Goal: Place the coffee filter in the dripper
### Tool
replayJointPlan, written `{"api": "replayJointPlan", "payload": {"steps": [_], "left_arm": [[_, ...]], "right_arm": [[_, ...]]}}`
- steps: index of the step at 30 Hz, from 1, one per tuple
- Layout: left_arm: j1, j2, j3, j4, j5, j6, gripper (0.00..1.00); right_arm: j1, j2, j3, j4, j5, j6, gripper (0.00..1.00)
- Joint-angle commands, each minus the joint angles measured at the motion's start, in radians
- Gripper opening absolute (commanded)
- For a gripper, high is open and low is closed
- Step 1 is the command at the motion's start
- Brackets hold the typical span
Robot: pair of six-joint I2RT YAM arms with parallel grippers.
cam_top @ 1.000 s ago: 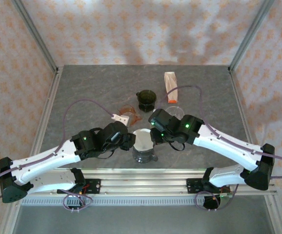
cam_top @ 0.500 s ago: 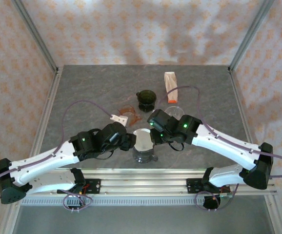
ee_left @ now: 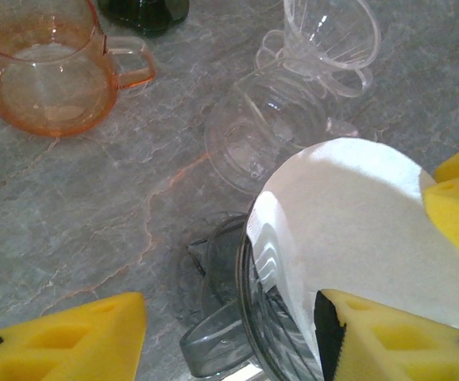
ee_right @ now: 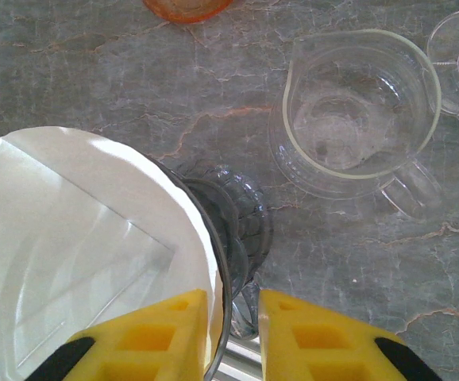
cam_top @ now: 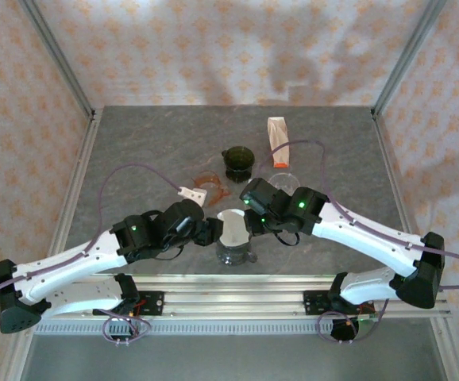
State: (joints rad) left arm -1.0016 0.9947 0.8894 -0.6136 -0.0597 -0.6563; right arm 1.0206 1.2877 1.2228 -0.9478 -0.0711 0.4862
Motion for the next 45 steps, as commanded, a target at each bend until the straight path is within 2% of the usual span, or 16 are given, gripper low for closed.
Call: {"api": "replayJointPlan", "payload": {"steps": [1, 7, 10, 18, 25, 45], "left_arm": [[-0.008, -0.011, -0.016, -0.005, -0.011, -0.010, 0.51], [-0.008, -0.011, -0.029, -0.015, -0.007, -0.023, 0.46], [-0.008, -0.014, -0.029, -0.007, 0.000, -0.026, 0.46], [-0.008, -0.008, -0.029, 0.000, 0.004, -0.026, 0.47], [-0.008, -0.014, -0.044, 0.021, 0.005, -0.029, 0.47], [-0.009, -0.010, -0.071, 0.055, 0.016, -0.031, 0.47]], "right_arm": [[0.006, -0.007, -0.009, 0.000, 0.015, 0.006, 0.24], [0.006, -0.007, -0.013, -0.006, 0.024, 0.010, 0.29], [0.006, -0.012, 0.003, -0.011, 0.027, 0.001, 0.46], [0.006, 0.043, 0.071, -0.016, -0.041, -0.030, 0.71], [0.006, 0.141, 0.086, -0.011, -0.087, -0.043, 0.74], [0.006, 0.276, 0.074, -0.037, -0.025, -0.064, 0.73]]}}
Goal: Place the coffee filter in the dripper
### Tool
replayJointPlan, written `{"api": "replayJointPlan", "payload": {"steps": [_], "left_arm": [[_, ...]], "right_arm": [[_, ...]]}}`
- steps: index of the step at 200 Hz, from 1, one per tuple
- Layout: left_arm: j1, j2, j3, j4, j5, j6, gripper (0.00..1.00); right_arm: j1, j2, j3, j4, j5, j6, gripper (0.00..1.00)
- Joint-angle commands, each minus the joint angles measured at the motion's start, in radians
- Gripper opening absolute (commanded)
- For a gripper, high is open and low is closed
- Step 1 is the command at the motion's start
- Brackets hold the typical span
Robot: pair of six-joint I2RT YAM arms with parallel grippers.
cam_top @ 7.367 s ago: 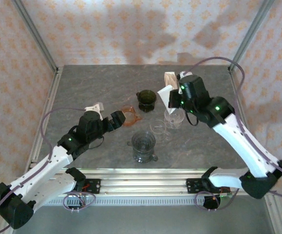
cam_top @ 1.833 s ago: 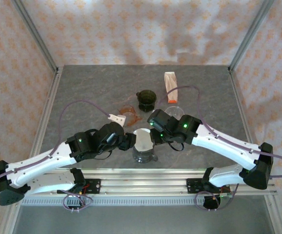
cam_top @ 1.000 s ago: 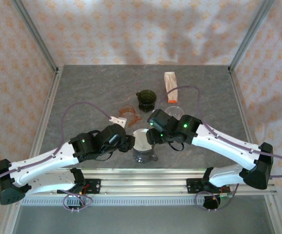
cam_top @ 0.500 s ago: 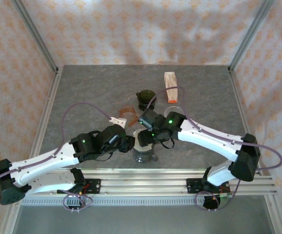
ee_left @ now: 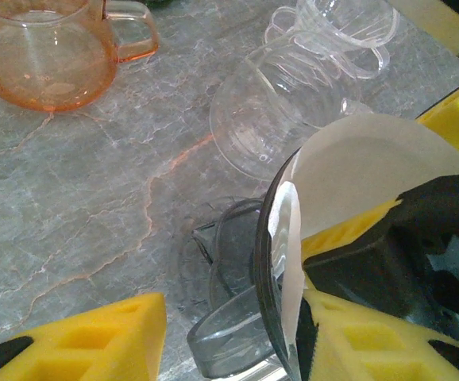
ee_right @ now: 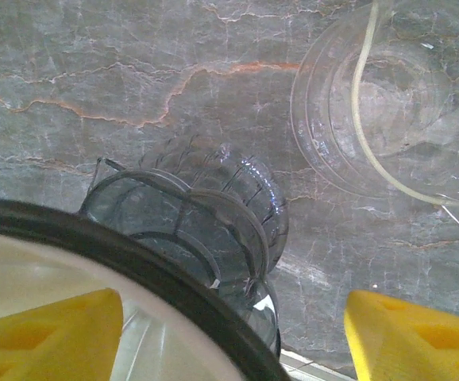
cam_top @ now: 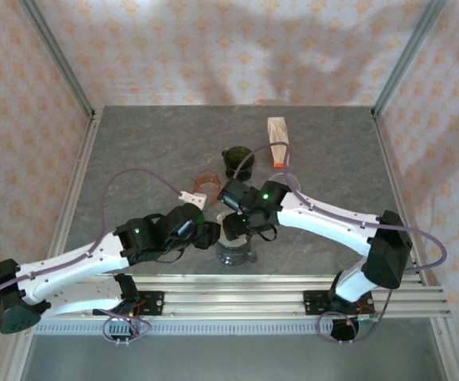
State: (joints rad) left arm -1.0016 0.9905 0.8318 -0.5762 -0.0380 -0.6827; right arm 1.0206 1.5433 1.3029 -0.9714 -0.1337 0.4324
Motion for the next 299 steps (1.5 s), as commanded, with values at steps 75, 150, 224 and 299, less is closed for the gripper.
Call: {"api": "replayJointPlan", "payload": {"steps": [75, 150, 224, 299], "left_arm": [[-0.005, -0.075, -0.057, 0.112, 0.014, -0.043, 0.62], [0.019, -0.047, -0.065, 0.127, 0.002, -0.056, 0.61], [0.026, -0.021, -0.062, 0.110, 0.011, -0.058, 0.44], [0.024, -0.010, -0.065, 0.127, 0.029, -0.066, 0.37]], "right_arm": [[0.005, 0.029, -0.048, 0.024, 0.030, -0.008, 0.71], [0.006, 0.048, -0.071, 0.057, 0.019, -0.002, 0.71], [0.006, 0.034, -0.042, 0.029, 0.033, -0.009, 0.71], [0.006, -0.051, 0.010, 0.010, 0.073, -0.005, 0.72]]}}
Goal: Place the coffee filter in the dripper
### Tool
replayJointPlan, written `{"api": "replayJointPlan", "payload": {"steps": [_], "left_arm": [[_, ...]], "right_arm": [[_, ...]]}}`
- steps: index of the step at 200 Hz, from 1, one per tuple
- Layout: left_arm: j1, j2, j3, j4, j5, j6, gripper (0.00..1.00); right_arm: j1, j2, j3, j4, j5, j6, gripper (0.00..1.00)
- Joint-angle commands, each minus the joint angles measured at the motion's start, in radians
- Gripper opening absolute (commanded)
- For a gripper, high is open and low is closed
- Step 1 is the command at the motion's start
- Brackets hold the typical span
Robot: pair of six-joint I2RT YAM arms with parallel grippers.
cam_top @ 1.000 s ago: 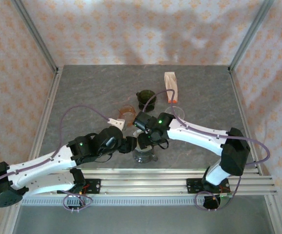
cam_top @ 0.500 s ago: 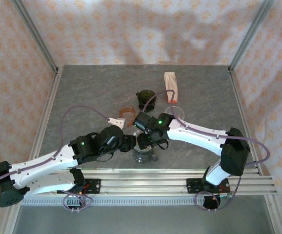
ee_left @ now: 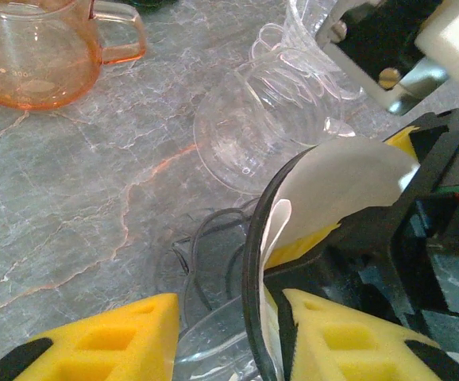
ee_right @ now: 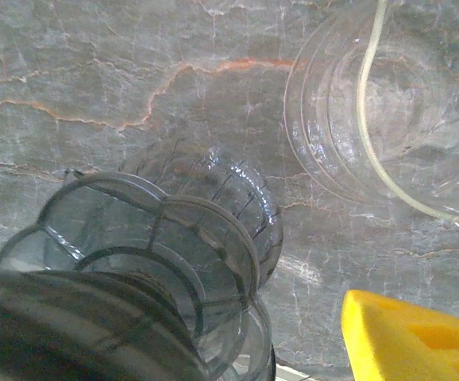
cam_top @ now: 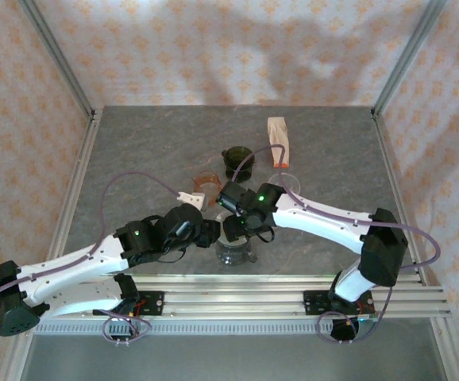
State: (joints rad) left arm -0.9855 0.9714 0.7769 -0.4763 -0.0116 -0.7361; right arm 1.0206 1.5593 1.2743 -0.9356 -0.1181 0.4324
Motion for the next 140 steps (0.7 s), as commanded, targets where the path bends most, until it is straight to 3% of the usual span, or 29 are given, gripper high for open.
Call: {"api": "replayJointPlan", "payload": {"steps": [1, 140], "left_arm": [[0.008, 0.009, -0.010, 0.028, 0.002, -0.013, 0.37], [0.007, 0.010, -0.026, 0.040, 0.005, -0.024, 0.37]], "right_arm": [[0.006, -0.067, 0.039, -0.026, 0.058, -0.005, 0.73], [0.006, -0.252, -0.083, -0.097, 0.108, 0.059, 0.68]]}}
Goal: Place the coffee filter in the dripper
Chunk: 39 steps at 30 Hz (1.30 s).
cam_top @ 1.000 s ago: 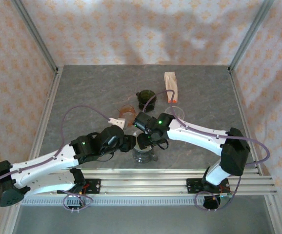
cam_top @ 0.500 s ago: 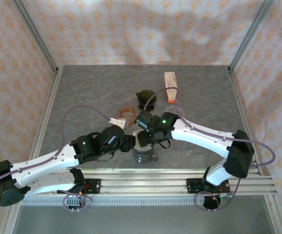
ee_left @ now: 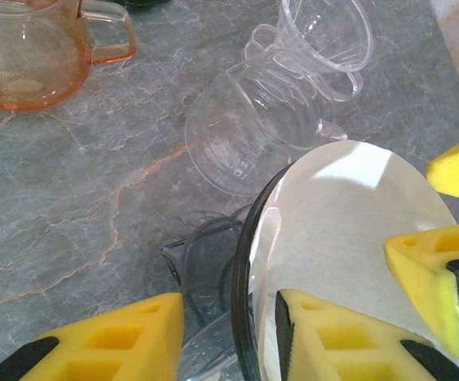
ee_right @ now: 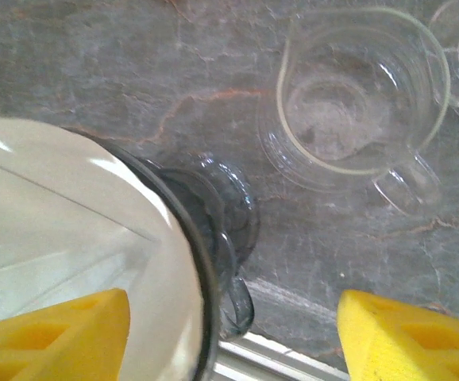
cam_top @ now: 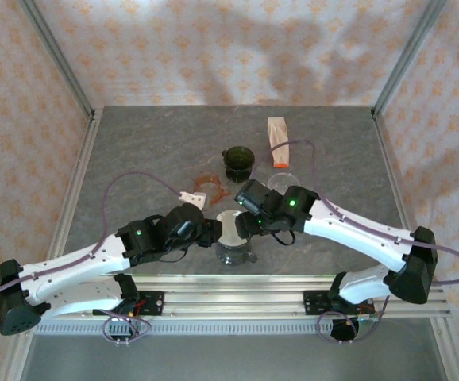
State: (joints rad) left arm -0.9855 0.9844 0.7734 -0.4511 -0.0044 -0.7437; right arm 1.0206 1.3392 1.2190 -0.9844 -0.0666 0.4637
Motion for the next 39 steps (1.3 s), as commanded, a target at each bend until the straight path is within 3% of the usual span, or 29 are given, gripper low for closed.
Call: {"api": "replayJointPlan", "payload": {"steps": [1, 15, 31, 39], "left_arm": [[0.007, -0.004, -0.022, 0.015, -0.002, -0.017, 0.37], [0.006, -0.003, -0.019, 0.012, -0.001, -0.019, 0.37], [0.007, 0.000, -0.027, 0.020, -0.003, -0.022, 0.37], [0.006, -0.002, -0.022, 0.015, -0.006, -0.023, 0.39]], "right_arm": [[0.005, -0.033, -0.029, -0.049, 0.057, 0.029, 0.68], [0.004, -0.027, 0.068, -0.005, 0.038, 0.011, 0.72], [0.005, -0.084, -0.050, -0.004, 0.007, 0.047, 0.67], [0.006, -0.088, -0.005, 0.013, 0.010, 0.030, 0.72]]}}
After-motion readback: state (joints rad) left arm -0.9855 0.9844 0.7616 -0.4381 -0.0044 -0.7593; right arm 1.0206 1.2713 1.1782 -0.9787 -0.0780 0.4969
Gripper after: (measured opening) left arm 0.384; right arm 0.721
